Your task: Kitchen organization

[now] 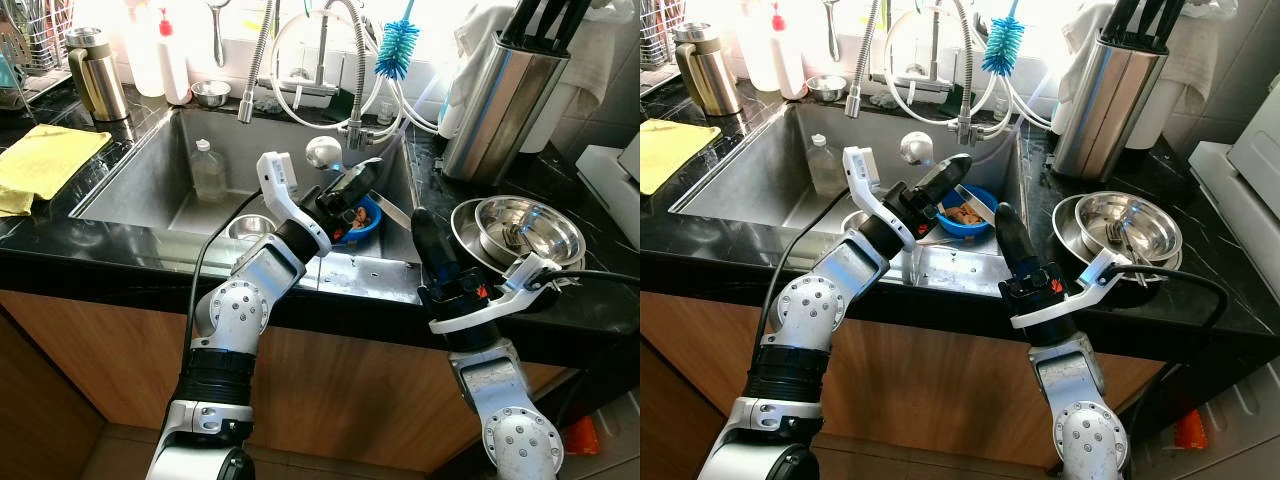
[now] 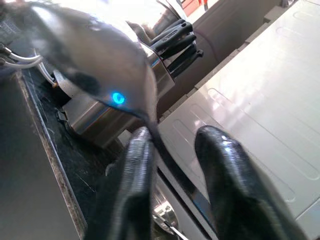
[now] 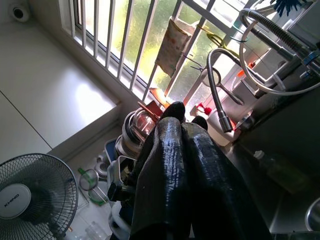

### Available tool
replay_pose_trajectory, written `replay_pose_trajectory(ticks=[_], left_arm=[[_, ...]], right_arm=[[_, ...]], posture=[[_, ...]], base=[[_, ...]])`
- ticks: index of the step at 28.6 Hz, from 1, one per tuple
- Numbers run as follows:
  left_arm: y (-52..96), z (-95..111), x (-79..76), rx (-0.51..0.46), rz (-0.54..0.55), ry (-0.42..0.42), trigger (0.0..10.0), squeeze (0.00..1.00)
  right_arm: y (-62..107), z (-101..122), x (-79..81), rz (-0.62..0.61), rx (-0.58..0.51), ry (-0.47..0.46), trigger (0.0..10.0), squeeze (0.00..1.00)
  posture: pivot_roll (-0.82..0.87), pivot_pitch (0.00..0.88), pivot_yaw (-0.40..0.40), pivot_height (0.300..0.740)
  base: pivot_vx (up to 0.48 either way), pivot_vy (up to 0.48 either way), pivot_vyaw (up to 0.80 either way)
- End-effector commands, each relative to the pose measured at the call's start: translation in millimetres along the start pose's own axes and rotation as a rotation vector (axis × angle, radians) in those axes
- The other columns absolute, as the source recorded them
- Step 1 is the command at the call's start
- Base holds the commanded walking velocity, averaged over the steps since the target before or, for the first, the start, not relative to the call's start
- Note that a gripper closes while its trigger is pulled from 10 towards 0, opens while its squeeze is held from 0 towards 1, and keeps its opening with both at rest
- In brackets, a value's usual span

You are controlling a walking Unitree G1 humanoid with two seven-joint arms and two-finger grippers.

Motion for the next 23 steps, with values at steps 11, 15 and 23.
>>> replay_pose_trajectory(ticks=[11, 15, 23], left_arm=[[-7.8, 14, -7.5, -0.100, -0.009, 0.109, 0.0, 0.00], [-6.8, 16, -5.9, -0.106, 0.002, 0.122, 0.0, 0.00], [-7.6, 35, 6.6, -0.199, 0.094, 0.139, 0.0, 0.00]], right_arm=[[-1.3, -1, -5.0, -0.060, 0.002, 0.086, 10.0, 0.60], [-2.1, 1, -8.4, -0.083, -0.008, 0.100, 10.0, 1.00], [-0.2, 4, -13.2, -0.124, -0.027, 0.118, 10.0, 1.00]], posture=[[0.11, 0.024, -0.108, 0.740], [0.11, 0.024, -0.107, 0.740], [0.11, 0.024, -0.107, 0.740]], base=[[0.000, 0.000, 0.00], [0.000, 0.000, 0.00], [0.000, 0.000, 0.00]])
Point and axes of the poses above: a point about 5 cm out from each wrist's last joint towards the gripper, its own y axis pointing back from the gripper into the wrist, its own z axis along the axis of the wrist's last joint, x = y × z, the point moved 4 cm from there along -y, pointing out of the wrist towards the gripper, and after that the axes turned 12 degrees about -y, right-handed, at the moved point
